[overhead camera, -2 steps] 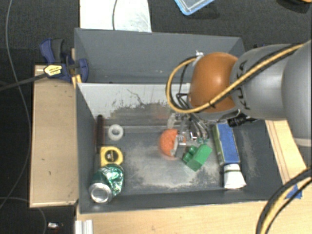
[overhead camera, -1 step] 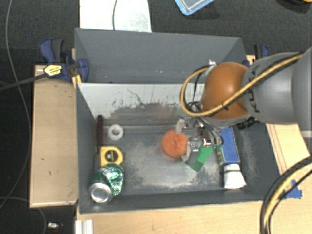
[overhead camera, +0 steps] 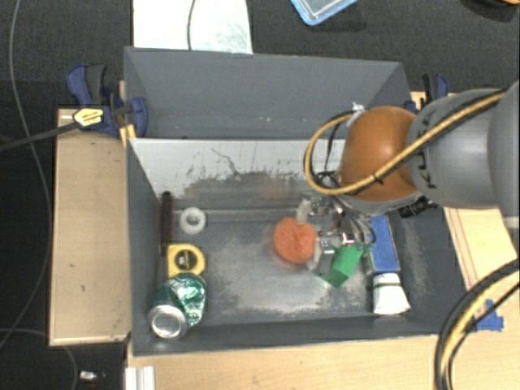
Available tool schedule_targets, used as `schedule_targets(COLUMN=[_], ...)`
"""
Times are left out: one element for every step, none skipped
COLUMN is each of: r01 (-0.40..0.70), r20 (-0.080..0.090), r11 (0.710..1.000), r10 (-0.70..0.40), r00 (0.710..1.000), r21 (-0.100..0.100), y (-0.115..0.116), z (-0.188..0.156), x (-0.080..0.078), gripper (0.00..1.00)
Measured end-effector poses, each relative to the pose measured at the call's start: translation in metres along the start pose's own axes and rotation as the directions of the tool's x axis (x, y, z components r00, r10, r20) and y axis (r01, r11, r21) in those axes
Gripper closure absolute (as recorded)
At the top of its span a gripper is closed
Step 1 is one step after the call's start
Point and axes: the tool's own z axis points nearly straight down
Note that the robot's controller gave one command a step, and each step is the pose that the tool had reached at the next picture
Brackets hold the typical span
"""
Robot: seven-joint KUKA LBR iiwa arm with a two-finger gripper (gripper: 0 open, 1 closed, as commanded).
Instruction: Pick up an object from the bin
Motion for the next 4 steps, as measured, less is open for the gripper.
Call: schedule_targets(r01=[0.072,0.070,0.137,0.129], r20=[0.005,0.005,-0.001,-0.002], r11=[0.997,0.998,0.991,0.992], r10=[-0.072,-0.070,-0.137,-0.129], r00=[0.997,0.998,0.991,0.992], r21=[0.001,0.000,-0.001,-0.001], y=[0.023,0.023,0.030,0.034], z=[-0.004,-0.004,-0.063,-0.132], x=[0.019,0.020,0.025,0.023], gripper=[1.00,1.00,1.00,1.00])
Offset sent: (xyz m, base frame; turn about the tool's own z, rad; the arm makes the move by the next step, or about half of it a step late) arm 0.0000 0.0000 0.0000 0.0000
